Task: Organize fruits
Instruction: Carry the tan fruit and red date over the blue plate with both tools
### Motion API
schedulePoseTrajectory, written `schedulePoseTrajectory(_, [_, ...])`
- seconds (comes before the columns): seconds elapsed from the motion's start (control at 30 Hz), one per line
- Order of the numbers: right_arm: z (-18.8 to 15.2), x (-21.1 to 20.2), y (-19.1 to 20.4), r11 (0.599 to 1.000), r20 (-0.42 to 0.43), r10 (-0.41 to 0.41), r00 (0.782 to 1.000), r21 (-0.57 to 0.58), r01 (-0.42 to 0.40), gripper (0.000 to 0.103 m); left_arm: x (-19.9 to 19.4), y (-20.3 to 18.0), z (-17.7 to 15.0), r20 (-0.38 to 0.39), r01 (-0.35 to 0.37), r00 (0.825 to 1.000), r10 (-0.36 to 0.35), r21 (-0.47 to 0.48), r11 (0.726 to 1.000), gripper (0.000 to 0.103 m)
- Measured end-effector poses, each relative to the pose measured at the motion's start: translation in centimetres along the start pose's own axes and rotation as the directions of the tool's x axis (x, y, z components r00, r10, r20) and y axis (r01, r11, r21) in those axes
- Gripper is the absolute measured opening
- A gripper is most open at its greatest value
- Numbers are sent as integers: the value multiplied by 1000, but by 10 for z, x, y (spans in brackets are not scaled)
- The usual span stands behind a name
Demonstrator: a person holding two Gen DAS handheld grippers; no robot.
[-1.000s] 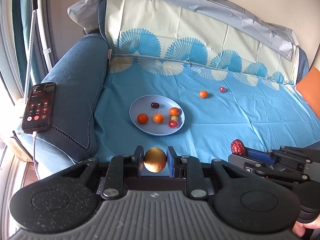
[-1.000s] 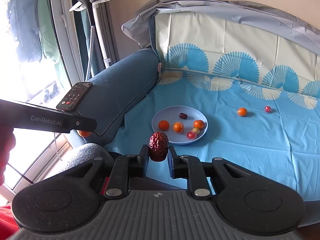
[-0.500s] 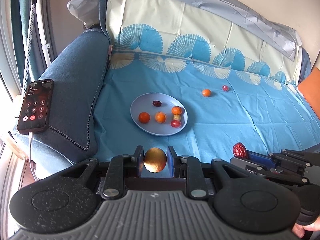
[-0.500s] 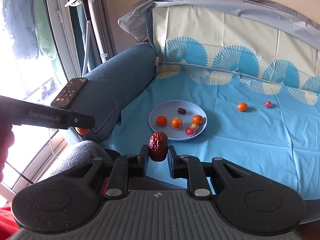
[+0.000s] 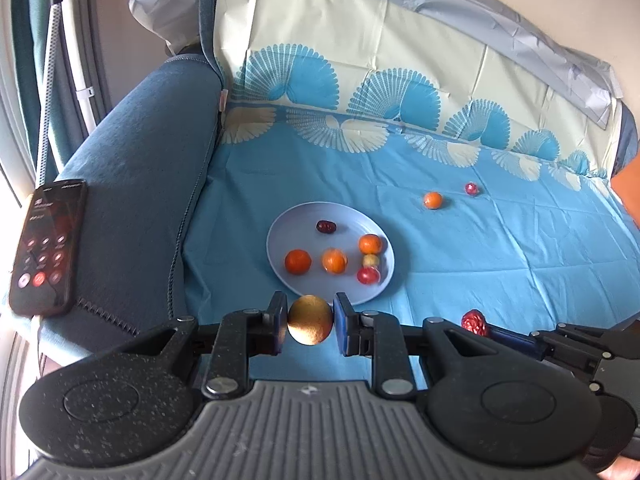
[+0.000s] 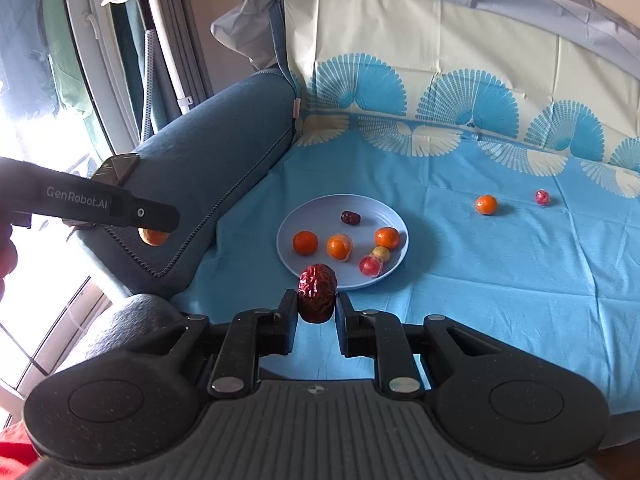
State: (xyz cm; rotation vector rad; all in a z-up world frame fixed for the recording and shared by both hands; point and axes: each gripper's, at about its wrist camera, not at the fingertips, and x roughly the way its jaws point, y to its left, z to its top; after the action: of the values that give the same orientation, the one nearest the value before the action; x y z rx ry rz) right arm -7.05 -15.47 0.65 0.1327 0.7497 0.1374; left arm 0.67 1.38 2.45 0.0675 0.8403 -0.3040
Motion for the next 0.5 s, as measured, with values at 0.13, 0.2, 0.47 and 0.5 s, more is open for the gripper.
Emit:
schedulePoseTrajectory(0.13, [15,27,-7,1000,-11,2,1000,4,-2,21,29,0,19,-9,-2,1000,2,4,1000,27])
schedulePoseTrajectory(0.2, [23,42,-11,1000,-9,0,1000,6,0,21,44,-1,29,-3,1,1000,-1,7,1000,27])
schedulePoseTrajectory(0.47, [43,109,-38,999,-41,-20,999,39,22,21,121,-9,56,-28,10,1000,-9,41,999,27])
schedulePoseTrajectory(0.5, [44,118,-41,999,-46,-21,999,42,23,21,131,-10,59,-33,12,999,-10,48,999,27])
